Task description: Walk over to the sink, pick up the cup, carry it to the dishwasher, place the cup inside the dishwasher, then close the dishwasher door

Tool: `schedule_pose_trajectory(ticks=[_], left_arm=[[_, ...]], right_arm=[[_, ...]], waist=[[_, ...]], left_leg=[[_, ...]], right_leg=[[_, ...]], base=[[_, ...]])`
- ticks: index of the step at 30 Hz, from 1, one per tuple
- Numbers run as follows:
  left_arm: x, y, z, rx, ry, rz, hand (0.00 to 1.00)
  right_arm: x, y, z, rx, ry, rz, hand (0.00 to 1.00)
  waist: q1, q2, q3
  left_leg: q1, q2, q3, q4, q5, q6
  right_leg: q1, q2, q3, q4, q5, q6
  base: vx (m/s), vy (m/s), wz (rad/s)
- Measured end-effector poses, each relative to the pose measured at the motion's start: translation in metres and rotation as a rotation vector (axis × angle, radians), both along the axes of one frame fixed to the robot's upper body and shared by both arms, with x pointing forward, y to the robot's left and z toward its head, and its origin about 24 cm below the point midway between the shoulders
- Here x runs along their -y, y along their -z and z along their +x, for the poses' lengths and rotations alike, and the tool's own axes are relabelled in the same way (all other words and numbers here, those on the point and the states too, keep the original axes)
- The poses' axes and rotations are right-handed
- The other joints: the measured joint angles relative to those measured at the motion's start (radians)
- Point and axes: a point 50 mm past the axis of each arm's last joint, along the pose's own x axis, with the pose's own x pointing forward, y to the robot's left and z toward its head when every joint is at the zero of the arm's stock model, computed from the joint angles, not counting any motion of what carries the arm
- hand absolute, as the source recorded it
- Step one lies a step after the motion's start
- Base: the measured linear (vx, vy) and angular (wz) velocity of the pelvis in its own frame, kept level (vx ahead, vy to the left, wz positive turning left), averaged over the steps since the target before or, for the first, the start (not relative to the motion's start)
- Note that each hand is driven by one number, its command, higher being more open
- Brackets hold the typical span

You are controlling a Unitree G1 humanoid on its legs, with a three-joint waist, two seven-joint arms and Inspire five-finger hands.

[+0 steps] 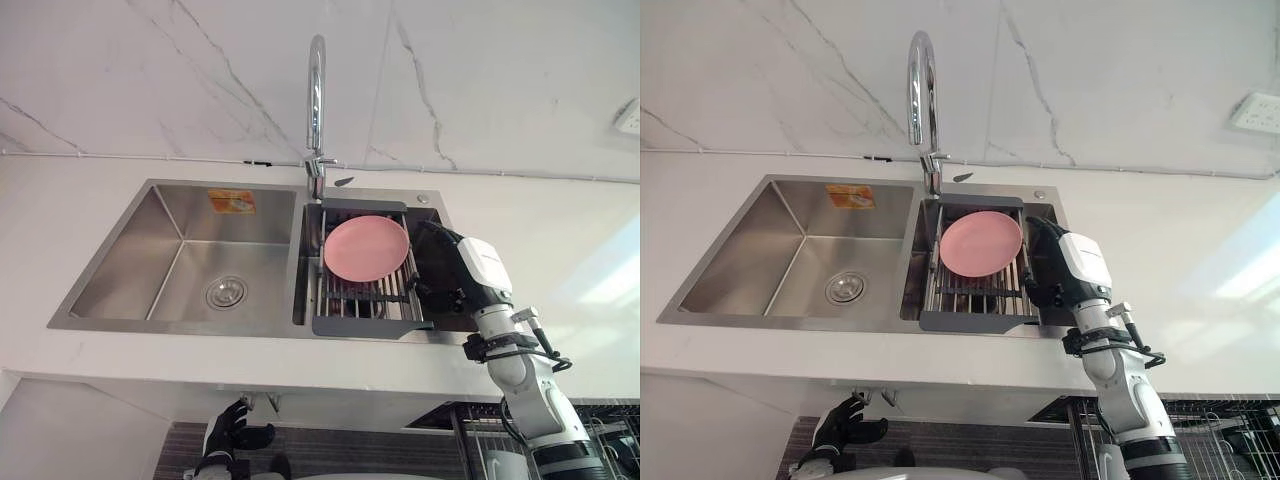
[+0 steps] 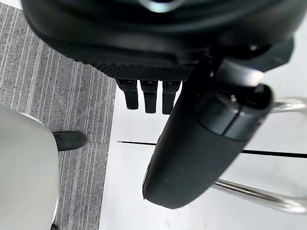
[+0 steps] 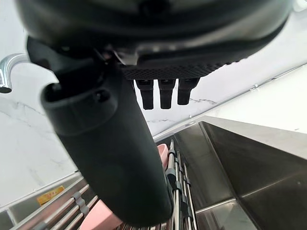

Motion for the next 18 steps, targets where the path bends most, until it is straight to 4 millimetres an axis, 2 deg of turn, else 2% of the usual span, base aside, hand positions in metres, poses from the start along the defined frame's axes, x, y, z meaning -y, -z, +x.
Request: schedule_pose_trajectory(ticks=[5, 18], left_arm=[[0.003, 0.0, 0.001, 0.002, 0.005, -0.006, 0.9], [0.004, -0.001, 0.004, 0.015, 0.024, -0.017, 0.9]], right_arm=[[-0.002, -0.002, 0.007, 0.008, -0.011, -0.035, 0.9], [-0.01, -0.001, 0.015, 0.01, -0.042, -0.113, 0.9]], waist=[[0.001, 0.016, 0.012], [0.004, 0.02, 0.023]], left_leg=[[-0.004, -0.004, -0.007, 0.0, 0.001, 0.001], [-0.03, -0.011, -0.045, -0.001, 0.003, 0.003]], right_leg=[[0.0, -0.003, -0.008, -0.001, 0.0, 0.0], [-0.002, -0.007, -0.045, -0.011, -0.001, 0.001]], base=[[-0.02, -0.008, 0.04], [-0.01, -0.02, 0.09]])
